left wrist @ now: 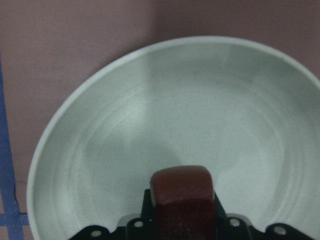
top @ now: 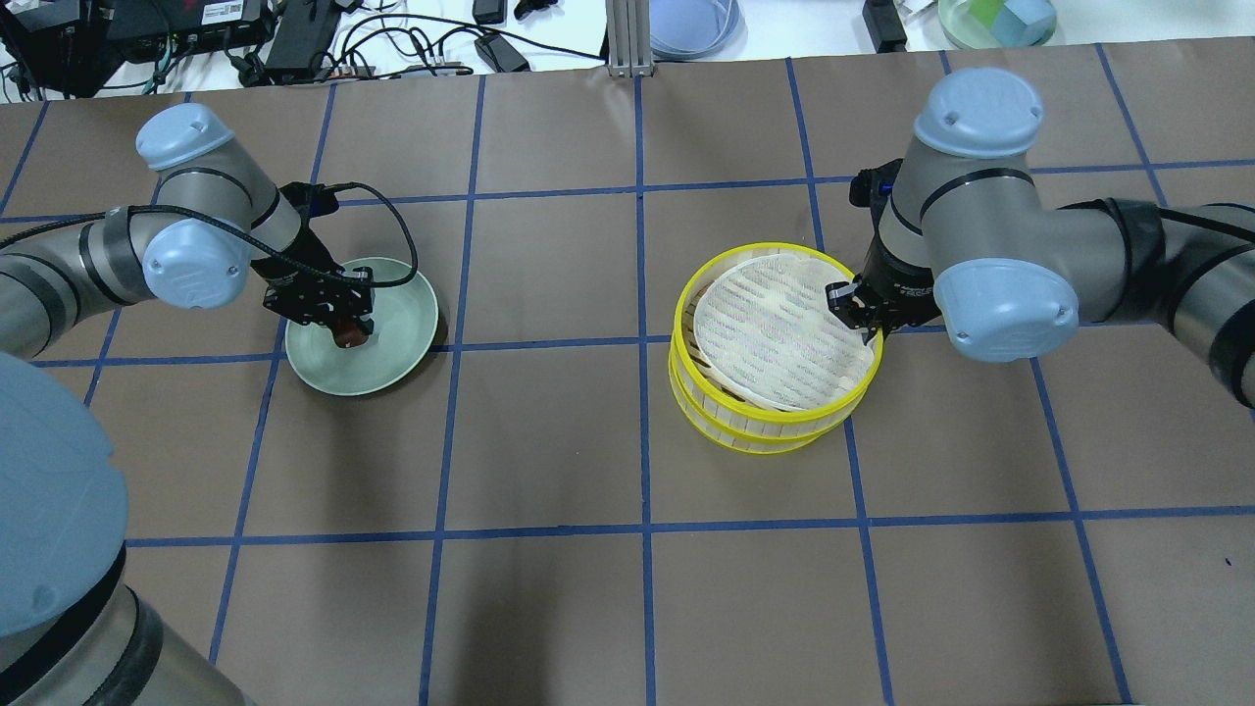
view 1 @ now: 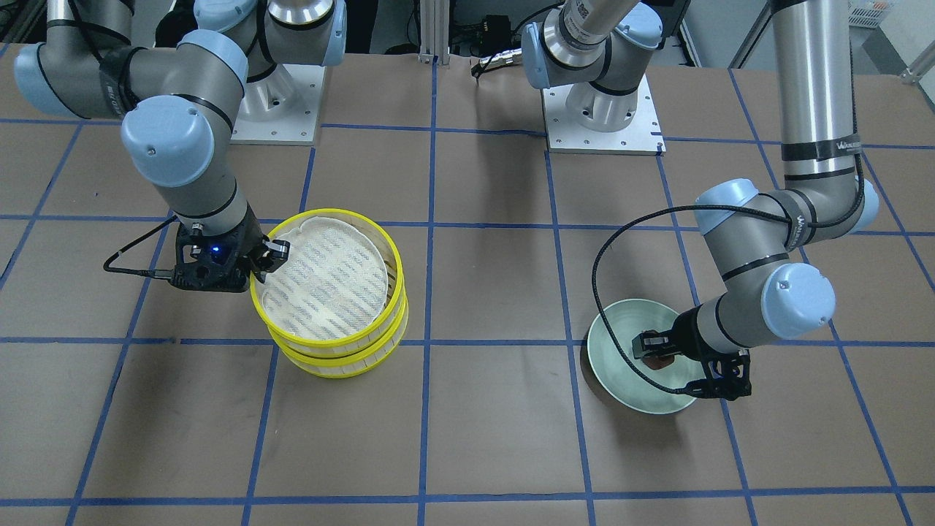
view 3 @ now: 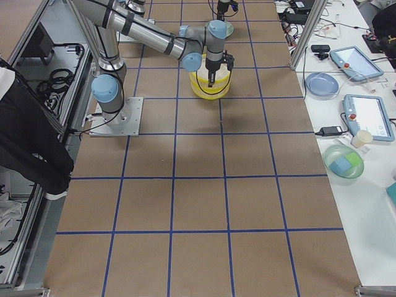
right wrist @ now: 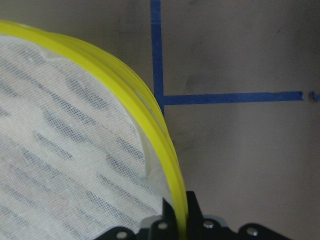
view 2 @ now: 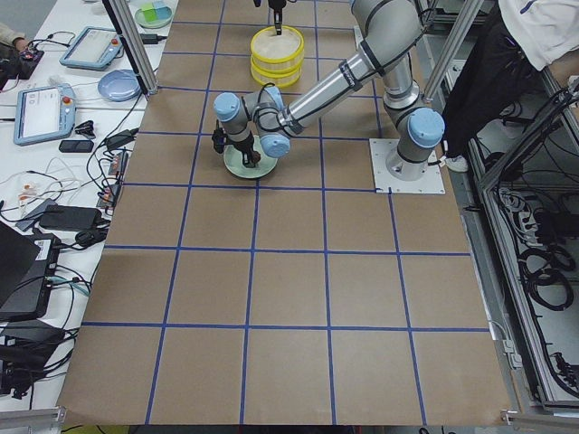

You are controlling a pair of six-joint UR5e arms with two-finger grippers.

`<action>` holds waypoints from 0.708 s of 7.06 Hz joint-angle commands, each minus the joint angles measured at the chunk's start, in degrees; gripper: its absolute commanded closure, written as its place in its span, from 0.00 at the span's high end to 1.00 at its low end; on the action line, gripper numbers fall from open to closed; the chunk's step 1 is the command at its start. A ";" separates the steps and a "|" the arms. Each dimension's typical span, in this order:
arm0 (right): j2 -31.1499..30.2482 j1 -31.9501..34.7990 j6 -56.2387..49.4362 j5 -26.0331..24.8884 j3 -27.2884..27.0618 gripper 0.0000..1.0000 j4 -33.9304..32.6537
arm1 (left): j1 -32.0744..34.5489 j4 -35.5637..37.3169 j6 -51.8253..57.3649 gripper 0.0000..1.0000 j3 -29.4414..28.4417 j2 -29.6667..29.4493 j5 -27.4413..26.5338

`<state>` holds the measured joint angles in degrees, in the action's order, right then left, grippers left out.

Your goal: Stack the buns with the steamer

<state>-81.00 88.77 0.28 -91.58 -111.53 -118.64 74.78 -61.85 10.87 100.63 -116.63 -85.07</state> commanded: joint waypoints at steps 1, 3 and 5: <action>0.40 0.00 -0.02 -0.01 0.08 0.00 -0.28 | 0.54 -0.37 0.21 0.00 -0.35 1.92 -0.54; 0.05 0.00 -0.19 0.70 0.17 0.00 -0.72 | 4.56 -8.84 -1.62 0.00 -4.71 7.35 -0.97; 0.14 0.00 -0.28 0.78 0.17 0.00 -2.12 | 9.22 -18.00 -7.95 0.00 -11.31 11.23 -0.98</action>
<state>-80.89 88.77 0.05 -90.94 -111.38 -119.88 81.25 -74.38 6.25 93.17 -107.82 -85.96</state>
